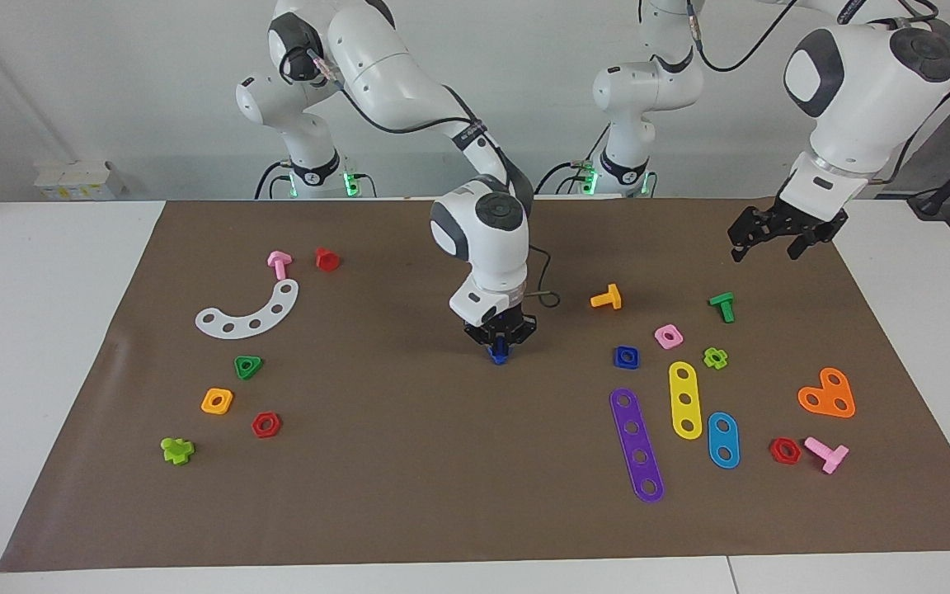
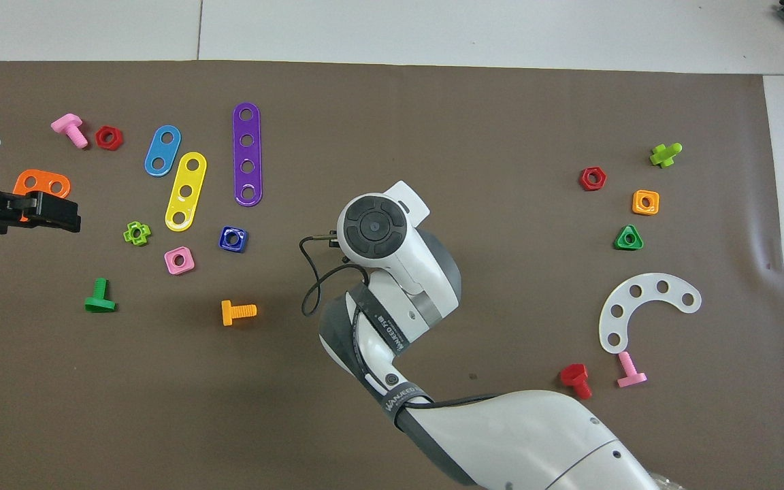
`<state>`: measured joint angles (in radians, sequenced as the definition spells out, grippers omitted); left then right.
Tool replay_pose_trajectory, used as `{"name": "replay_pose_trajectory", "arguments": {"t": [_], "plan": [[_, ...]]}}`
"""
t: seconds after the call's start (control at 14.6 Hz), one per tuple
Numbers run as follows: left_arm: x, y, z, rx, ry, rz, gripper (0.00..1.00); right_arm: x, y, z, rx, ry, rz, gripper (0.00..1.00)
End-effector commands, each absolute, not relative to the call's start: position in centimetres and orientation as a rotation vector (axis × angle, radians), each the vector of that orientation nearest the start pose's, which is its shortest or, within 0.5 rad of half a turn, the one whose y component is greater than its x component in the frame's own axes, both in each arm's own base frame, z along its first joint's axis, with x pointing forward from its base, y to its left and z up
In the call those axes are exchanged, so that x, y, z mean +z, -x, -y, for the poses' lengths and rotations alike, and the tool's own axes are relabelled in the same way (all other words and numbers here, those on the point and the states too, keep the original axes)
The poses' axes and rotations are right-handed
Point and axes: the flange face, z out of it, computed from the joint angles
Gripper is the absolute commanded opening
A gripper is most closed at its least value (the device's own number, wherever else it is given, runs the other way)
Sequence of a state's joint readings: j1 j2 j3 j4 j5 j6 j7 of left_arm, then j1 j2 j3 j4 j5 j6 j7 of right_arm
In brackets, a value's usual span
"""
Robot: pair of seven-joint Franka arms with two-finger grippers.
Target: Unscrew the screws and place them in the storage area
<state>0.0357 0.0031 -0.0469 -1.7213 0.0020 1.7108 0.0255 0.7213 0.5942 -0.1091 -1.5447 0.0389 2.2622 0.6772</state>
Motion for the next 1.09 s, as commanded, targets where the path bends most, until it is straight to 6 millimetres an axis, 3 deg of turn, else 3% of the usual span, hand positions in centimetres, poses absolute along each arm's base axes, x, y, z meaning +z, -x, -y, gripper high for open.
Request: {"name": "replay_pose_trajectory", "arguments": {"t": [0.0, 0.21, 0.34, 0.68, 0.82, 1.03], "plan": [[56.5, -55.4, 0.3, -0.002, 3.122, -0.038, 1.00, 36.9, -59.8, -38.0, -0.222, 3.047, -0.150, 0.00], [56.5, -55.4, 0.4, -0.005, 3.122, -0.038, 1.00, 42.0, -62.6, -29.0, -0.300, 3.025, -0.163, 0.00], [56.4, -55.4, 0.3, -0.002, 3.122, -0.036, 1.00, 42.1, -63.7, -22.8, -0.293, 3.048, -0.135, 0.00], [56.4, -55.4, 0.3, -0.002, 3.122, -0.036, 1.00, 38.7, -64.1, -10.9, -0.263, 3.090, -0.112, 0.00], [56.5, -55.4, 0.3, -0.005, 3.122, -0.038, 1.00, 36.1, -62.7, -8.1, -0.252, 3.101, -0.073, 0.00], [56.5, -55.4, 0.3, -0.005, 3.122, -0.036, 1.00, 32.8, -60.6, -5.7, -0.327, 3.099, -0.055, 0.00]]}}
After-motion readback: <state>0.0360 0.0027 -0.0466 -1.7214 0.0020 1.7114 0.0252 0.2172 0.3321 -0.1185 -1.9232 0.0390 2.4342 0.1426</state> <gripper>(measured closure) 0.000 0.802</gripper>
